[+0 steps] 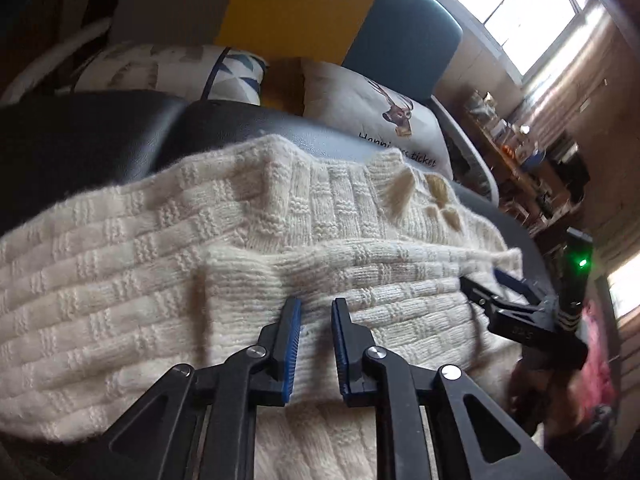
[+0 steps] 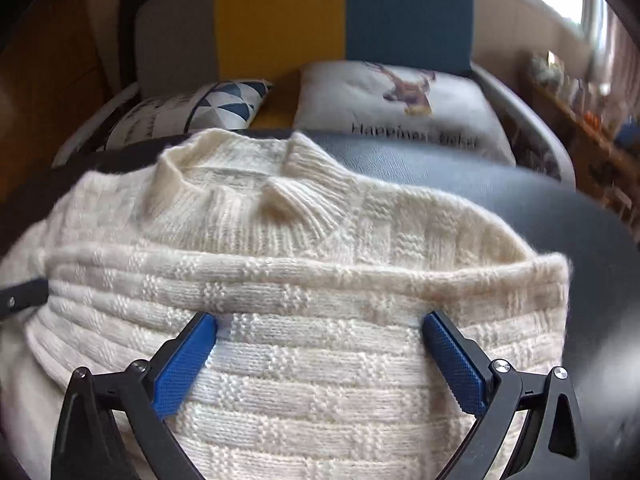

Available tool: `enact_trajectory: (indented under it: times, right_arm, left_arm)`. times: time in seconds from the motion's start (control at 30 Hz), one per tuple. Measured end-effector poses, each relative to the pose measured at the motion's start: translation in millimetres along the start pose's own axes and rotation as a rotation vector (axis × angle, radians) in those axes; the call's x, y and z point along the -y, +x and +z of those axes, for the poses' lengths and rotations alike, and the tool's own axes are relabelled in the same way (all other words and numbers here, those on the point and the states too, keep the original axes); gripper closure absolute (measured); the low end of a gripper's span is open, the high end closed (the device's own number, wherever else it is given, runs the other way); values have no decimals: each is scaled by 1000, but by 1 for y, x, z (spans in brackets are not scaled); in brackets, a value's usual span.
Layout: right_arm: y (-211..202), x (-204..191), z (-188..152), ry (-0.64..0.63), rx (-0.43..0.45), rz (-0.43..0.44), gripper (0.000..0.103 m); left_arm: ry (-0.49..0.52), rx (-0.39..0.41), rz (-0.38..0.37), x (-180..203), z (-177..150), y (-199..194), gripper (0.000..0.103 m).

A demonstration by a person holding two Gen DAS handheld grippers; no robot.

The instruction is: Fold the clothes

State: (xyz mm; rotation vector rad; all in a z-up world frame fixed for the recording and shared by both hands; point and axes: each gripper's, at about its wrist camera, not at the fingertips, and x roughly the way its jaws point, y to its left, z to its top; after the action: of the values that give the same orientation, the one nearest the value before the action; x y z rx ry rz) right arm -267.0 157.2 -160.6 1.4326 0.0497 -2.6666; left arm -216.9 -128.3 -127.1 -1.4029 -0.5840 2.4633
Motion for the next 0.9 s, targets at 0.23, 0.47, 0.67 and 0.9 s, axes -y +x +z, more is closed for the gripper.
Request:
enact_trajectory:
  times: [0.23,0.47,0.67,0.9]
  right_arm:
    - [-40,-17,-12,39,50,112,0]
    - [-29,-18,-1,29,43,219,0]
    - [-19,-15,-13,-27,79,301,0]
    - [-18,-14,-19,-38,118,334,0]
  left_arm:
    - [-156,33,-135,-28,-6,-49,86]
    - [-133,-92,-517,23,51,-22,79]
    - [66,-224,-437,106,115,71,78]
    - [120,-369,-336,132,141,163,78]
